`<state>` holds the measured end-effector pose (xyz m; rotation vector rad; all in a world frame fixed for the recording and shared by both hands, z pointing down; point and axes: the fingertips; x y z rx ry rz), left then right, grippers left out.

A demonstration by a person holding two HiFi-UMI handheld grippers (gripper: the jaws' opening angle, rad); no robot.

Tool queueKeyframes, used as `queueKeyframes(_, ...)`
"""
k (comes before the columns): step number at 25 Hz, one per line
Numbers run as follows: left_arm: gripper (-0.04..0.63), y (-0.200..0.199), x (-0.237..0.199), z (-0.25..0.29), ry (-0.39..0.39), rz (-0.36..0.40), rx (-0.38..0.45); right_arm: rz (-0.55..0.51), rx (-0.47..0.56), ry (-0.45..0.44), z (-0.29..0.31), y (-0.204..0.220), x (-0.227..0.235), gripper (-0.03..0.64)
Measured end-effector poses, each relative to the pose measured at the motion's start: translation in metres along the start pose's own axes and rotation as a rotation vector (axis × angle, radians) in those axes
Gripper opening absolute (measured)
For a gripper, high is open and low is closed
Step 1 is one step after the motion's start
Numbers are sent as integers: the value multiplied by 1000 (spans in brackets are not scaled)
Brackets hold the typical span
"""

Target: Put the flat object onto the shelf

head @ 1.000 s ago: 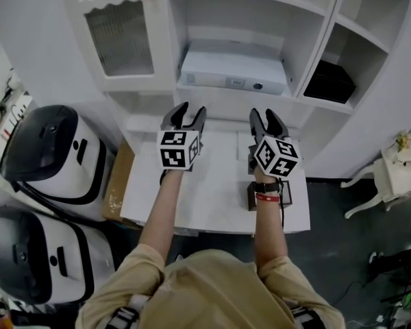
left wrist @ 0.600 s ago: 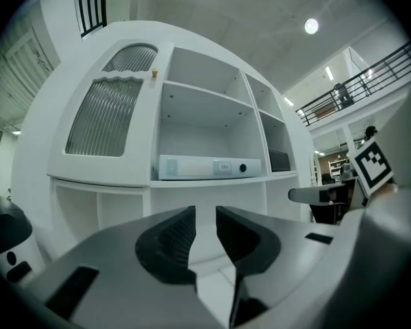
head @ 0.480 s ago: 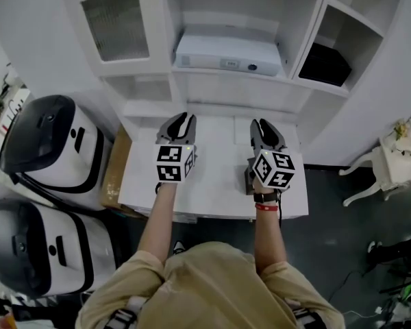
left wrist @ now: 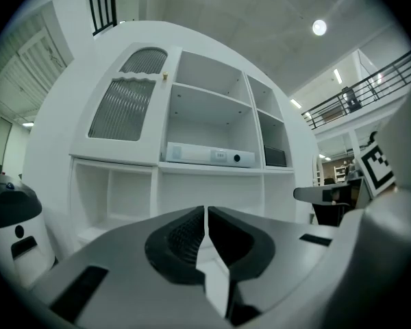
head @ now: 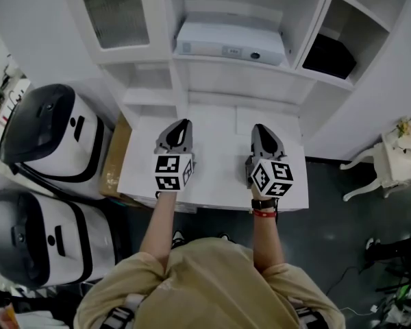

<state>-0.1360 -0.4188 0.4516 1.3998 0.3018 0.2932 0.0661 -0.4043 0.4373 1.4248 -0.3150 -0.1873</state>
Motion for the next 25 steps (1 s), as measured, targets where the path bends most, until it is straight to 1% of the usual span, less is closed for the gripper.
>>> queueKeyframes(5,21,15,4,-8,-6,0,-6,-3,-22,-6,-2,15,-1,37)
queueKeyframes(10,20,26,8,-11,-16,10,-16,6,-46,-6,-4,28,4,37)
queueKeyframes(15,20,32,8,-10,-19,-5,-28,-1,-63,3,-6,35,9,37)
queueKeyframes(18,20,33,14,-9,-1,-2,-27,-3,-71,3,-6,37,10,37)
queueKeyframes(21,21,35,21,-7,34,1,-27,-9,-77,1,-6,39,10,37)
queueKeyframes(25,21,49,26,-3,80,-34,-50,-30,-100,-28,-4,48,8,38)
Point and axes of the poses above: the fingertips, and each gripper's own axes: z forward along the fingers, x to its right, y out of its underside, and after that the axes turned 7 degrees about -x, right-handed
